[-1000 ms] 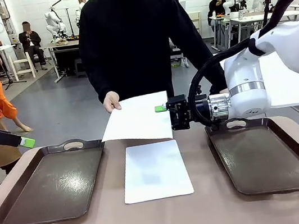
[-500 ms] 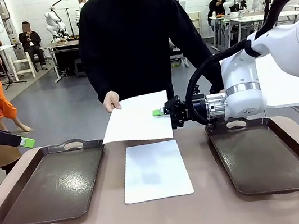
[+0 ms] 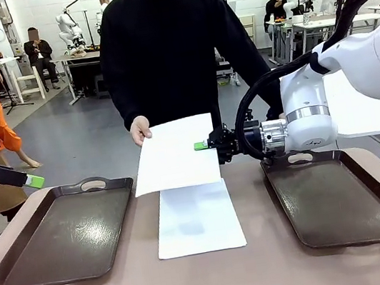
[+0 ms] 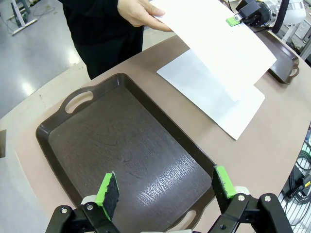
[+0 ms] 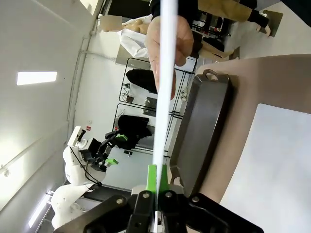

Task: Sort the A4 documents.
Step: Receive the A4 Paper.

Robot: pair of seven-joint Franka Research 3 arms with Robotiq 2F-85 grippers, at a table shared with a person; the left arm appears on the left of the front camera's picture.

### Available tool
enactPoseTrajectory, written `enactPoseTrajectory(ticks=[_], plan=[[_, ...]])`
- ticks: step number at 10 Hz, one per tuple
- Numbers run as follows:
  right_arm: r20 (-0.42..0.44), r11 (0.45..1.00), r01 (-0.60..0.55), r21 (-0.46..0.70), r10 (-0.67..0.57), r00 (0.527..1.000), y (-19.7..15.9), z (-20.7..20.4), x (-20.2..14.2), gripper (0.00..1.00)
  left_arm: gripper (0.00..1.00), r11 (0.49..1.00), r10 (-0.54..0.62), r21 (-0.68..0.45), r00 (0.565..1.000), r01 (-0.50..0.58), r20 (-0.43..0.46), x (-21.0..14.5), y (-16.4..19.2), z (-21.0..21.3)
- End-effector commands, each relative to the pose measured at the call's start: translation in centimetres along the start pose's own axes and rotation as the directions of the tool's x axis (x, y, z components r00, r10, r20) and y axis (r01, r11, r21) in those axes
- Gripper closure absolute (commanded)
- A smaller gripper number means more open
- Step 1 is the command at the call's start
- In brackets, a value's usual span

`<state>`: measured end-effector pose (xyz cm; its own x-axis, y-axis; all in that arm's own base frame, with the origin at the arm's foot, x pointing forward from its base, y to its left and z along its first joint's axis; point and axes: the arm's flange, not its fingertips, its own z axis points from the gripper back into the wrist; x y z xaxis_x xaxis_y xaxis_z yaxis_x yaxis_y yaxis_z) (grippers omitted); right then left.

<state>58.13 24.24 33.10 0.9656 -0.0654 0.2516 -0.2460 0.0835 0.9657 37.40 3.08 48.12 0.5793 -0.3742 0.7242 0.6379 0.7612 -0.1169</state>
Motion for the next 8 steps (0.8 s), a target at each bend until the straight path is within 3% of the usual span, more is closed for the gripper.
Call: enactPoseTrajectory(ticks=[1,2,8], plan=[[0.012,1.0,0.013,0.001,-0.013,1.0,-0.17,-0.37,0.52,1.0,0.0,1.0,-0.016,-0.015,1.0,0.016,0.005,-0.26,0.26,-0.1],[-0.024,1.0,0.013,0.011,-0.012,1.0,0.16,-0.48,0.39,1.0,0.0,1.0,-0.016,-0.015,1.0,0.016,0.005,-0.26,0.26,-0.1],[0.001,1.0,0.001,0.0,-0.001,1.0,-0.01,0.04,0.02,1.0,0.0,1.0,-0.016,-0.015,1.0,0.016,0.005,-0.26,0.26,-0.1]])
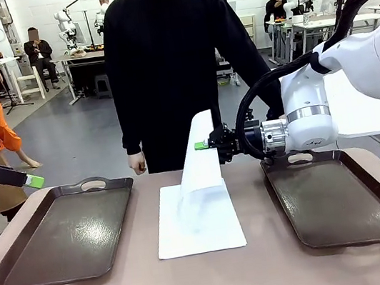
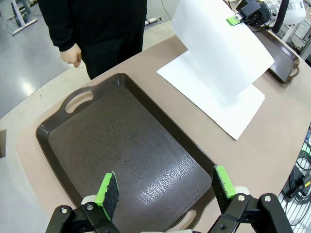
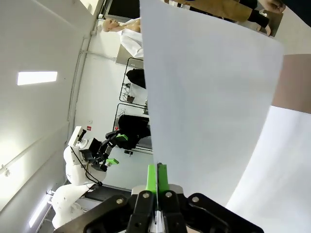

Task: Sort the A4 documents.
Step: Place the A4 Paper in the designated Handle tray.

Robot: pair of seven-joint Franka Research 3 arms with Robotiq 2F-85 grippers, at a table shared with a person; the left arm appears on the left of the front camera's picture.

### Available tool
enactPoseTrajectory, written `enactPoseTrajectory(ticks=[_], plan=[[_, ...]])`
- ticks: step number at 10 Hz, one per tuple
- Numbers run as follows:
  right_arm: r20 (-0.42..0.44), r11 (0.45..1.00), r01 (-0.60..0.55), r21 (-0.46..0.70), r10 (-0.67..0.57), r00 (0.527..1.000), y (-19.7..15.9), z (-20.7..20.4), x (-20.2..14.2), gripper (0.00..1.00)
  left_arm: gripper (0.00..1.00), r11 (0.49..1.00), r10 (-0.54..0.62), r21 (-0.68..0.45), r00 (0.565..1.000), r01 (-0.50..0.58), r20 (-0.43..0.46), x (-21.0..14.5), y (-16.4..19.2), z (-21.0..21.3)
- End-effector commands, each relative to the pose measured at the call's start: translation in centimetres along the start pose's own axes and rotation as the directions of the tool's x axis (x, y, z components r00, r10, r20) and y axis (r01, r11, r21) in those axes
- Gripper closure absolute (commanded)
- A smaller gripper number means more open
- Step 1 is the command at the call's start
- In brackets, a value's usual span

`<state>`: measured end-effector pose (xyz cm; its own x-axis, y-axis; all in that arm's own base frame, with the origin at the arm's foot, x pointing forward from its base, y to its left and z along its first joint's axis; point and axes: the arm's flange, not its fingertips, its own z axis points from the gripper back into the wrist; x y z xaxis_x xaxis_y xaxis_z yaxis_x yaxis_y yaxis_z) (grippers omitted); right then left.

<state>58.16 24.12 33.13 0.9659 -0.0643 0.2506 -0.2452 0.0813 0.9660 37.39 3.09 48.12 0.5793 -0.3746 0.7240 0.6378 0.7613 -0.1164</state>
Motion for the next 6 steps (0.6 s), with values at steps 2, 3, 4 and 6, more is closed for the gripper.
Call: enactPoseTrajectory(ticks=[2,3,4,6], plan=[[0.002,1.0,0.0,-0.002,0.0,1.0,-0.02,-0.08,-0.02,1.0,0.0,1.0,-0.016,-0.015,1.0,0.016,0.005,-0.25,0.26,-0.11],[0.002,1.0,0.0,-0.002,0.0,1.0,-0.02,-0.08,-0.02,1.0,0.0,1.0,-0.016,-0.015,1.0,0.016,0.005,-0.25,0.26,-0.11],[0.002,1.0,0.0,-0.002,0.0,1.0,-0.02,-0.08,-0.02,1.0,0.0,1.0,-0.016,-0.015,1.0,0.016,0.005,-0.25,0.26,-0.11],[0.002,1.0,0.0,-0.002,0.0,1.0,-0.02,-0.08,-0.02,1.0,0.0,1.0,-0.016,-0.015,1.0,0.016,0.005,-0.25,0.26,-0.11]])
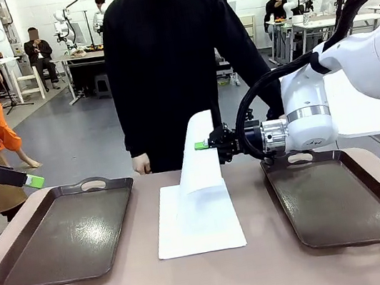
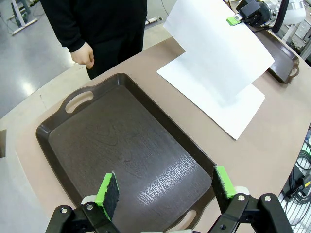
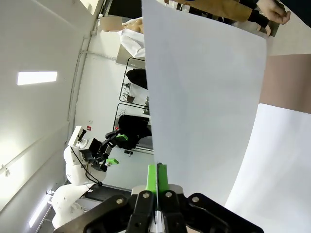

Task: Sort the A4 documents.
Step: Place the A4 Paper in the designated Handle tray.

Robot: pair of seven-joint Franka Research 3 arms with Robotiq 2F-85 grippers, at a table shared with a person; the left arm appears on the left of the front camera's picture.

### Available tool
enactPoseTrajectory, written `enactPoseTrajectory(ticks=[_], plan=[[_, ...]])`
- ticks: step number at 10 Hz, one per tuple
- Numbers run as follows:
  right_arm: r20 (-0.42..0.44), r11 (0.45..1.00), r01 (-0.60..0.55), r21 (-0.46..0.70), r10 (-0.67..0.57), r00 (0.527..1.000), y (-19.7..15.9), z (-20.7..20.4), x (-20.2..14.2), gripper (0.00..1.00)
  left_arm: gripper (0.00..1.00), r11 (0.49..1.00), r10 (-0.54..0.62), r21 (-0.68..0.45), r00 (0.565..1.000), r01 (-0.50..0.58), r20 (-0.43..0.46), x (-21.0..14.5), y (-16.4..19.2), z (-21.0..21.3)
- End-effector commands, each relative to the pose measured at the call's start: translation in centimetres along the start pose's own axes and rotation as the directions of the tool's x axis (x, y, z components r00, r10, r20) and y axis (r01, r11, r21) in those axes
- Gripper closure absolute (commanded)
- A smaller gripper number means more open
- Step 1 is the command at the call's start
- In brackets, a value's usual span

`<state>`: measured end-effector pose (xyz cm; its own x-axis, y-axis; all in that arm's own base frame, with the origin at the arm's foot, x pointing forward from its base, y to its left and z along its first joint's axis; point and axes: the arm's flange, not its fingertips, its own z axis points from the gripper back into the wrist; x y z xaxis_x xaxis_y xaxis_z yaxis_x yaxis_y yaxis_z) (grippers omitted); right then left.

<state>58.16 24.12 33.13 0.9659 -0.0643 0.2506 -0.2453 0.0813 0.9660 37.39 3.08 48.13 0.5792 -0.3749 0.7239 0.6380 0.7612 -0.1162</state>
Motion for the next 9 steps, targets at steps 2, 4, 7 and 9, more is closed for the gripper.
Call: enactPoseTrajectory(ticks=[2,4,7,9], plan=[[-0.068,1.0,-0.005,0.019,0.006,0.998,2.1,3.2,-1.8,0.99,0.0,1.0,-0.015,-0.015,1.0,0.016,0.005,-0.3,0.3,-0.1],[-0.089,1.0,-0.009,0.021,0.011,0.996,5.0,8.6,-3.1,0.99,0.0,1.0,-0.015,-0.015,1.0,0.016,0.005,-0.3,0.3,-0.1],[-0.058,1.0,0.008,0.012,-0.007,0.998,7.4,16.6,-4.4,0.99,0.0,1.0,-0.015,-0.015,1.0,0.016,0.005,-0.3,0.3,-0.1],[-0.009,1.0,0.028,0.005,-0.028,1.0,6.8,20.3,-5.4,0.99,0.0,1.0,-0.015,-0.015,1.0,0.016,0.005,-0.3,0.3,-0.1]])
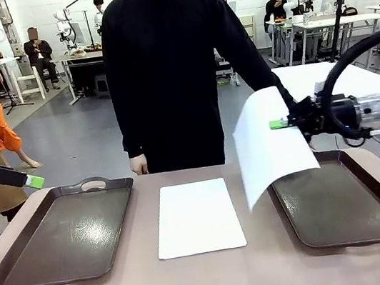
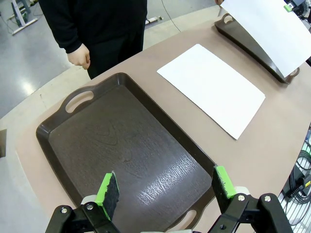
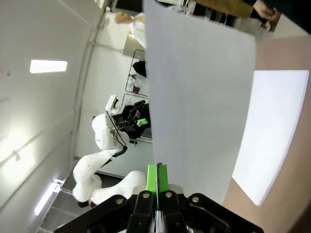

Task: Sort the A4 documents.
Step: Place the A4 Paper in the designated Handle tray.

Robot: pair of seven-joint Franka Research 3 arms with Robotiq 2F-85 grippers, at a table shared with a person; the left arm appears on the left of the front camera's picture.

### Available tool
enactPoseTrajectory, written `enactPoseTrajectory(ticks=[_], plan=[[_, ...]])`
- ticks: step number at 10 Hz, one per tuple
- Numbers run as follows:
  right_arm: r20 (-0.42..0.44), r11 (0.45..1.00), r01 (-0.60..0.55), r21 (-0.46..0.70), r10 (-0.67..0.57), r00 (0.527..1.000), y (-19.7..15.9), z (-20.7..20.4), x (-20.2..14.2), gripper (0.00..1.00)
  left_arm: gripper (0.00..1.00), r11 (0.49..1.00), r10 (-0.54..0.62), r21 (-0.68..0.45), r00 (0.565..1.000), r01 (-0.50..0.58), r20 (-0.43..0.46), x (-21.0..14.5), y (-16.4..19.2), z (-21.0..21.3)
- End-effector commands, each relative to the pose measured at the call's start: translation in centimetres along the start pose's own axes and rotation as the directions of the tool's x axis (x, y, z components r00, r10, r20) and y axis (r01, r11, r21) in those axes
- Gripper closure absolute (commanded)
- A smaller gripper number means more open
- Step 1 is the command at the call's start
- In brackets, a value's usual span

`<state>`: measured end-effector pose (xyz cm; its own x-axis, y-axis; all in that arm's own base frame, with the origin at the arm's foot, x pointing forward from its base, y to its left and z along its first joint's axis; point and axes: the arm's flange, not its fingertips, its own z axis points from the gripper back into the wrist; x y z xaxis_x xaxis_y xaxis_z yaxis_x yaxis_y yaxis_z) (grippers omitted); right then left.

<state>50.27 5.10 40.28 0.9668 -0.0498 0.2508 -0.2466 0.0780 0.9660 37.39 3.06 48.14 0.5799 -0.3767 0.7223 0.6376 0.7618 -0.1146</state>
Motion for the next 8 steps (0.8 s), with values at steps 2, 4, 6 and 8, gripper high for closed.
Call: enactPoseTrajectory(ticks=[2,4,6,8], plan=[[0.023,0.998,0.054,0.032,-0.055,0.998,-2.4,3.2,-1.5,0.99,0.0,1.0,-0.015,-0.016,1.0,0.015,0.008,-0.3,0.3,-0.1],[-0.005,0.997,0.068,0.043,-0.068,0.998,-5.0,5.0,-1.4,0.99,0.0,1.0,-0.015,-0.016,1.0,0.015,0.008,-0.3,0.3,-0.1],[-0.037,0.989,0.116,0.093,-0.113,0.993,-7.5,7.4,-1.1,0.99,0.0,1.0,-0.015,-0.016,1.0,0.015,0.008,-0.3,0.3,-0.1],[-0.048,0.988,0.149,0.047,-0.146,0.988,-8.6,9.4,-1.1,0.99,0.0,1.0,-0.015,-0.016,1.0,0.015,0.008,-0.3,0.3,-0.1]])
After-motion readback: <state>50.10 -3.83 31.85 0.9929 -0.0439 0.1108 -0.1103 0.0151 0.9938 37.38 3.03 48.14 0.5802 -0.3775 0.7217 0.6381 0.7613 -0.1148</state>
